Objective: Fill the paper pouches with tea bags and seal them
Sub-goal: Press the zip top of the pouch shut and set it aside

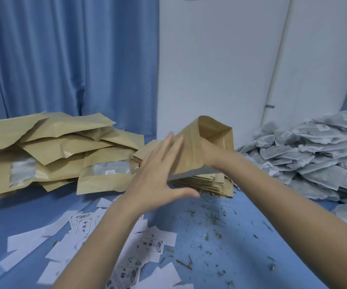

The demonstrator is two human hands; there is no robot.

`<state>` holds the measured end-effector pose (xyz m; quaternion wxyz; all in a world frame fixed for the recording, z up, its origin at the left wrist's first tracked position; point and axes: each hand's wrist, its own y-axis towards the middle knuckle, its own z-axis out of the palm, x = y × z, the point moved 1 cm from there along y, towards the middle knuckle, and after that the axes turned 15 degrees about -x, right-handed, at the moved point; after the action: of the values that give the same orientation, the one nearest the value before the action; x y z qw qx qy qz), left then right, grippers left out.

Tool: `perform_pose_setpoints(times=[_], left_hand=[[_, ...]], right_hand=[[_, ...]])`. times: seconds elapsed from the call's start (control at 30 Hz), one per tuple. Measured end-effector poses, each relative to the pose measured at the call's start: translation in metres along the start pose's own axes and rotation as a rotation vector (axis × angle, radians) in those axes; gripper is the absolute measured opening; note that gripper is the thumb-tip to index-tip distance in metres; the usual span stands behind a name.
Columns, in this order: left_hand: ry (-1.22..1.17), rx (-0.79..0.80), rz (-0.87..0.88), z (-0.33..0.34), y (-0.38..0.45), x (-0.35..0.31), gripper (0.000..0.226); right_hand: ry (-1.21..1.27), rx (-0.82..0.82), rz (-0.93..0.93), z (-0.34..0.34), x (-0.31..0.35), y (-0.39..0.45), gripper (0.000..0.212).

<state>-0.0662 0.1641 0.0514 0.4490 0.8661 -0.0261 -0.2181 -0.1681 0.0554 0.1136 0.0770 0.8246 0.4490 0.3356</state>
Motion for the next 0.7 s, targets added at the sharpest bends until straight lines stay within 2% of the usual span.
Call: perform_pose_setpoints(times=[0.1, 0.17, 0.23, 0.3, 0.4, 0.43, 0.53, 0.63, 0.7], left_hand=[[-0.145, -0.231, 0.013, 0.007, 0.014, -0.015, 0.065], [-0.176, -0.361, -0.022, 0.008, 0.023, -0.021, 0.047], [-0.22, -0.444, -0.148, 0.006, 0.031, -0.023, 0.027], [-0.327, -0.457, -0.267, 0.004, 0.039, -0.024, 0.015], [-0.479, -0.447, -0.351, -0.002, 0.049, -0.027, 0.016], [-0.518, -0.438, -0.36, -0.004, 0.051, -0.029, 0.016], [-0.699, -0.369, -0.455, -0.002, 0.054, -0.032, 0.01], [-0.932, -0.232, -0.591, 0.001, 0.054, -0.034, 0.02], [-0.997, -0.151, -0.619, 0.003, 0.057, -0.038, 0.025]], right_hand=[[-0.123, -0.078, -0.087, -0.021, 0.013, 0.002, 0.021], [-0.174, -0.158, -0.1, -0.045, 0.017, -0.002, 0.023], [-0.157, -0.267, -0.123, -0.07, 0.016, -0.009, 0.03], [-0.13, -0.321, -0.132, -0.092, 0.011, -0.02, 0.039], [-0.141, -0.322, -0.14, -0.117, 0.005, -0.038, 0.074], [-0.121, -0.323, -0.144, -0.124, 0.003, -0.044, 0.074], [-0.135, -0.303, -0.194, -0.142, -0.002, -0.06, 0.055], [-0.237, -0.337, -0.252, -0.152, -0.006, -0.064, 0.061], [-0.26, -0.356, -0.255, -0.156, -0.009, -0.063, 0.061]])
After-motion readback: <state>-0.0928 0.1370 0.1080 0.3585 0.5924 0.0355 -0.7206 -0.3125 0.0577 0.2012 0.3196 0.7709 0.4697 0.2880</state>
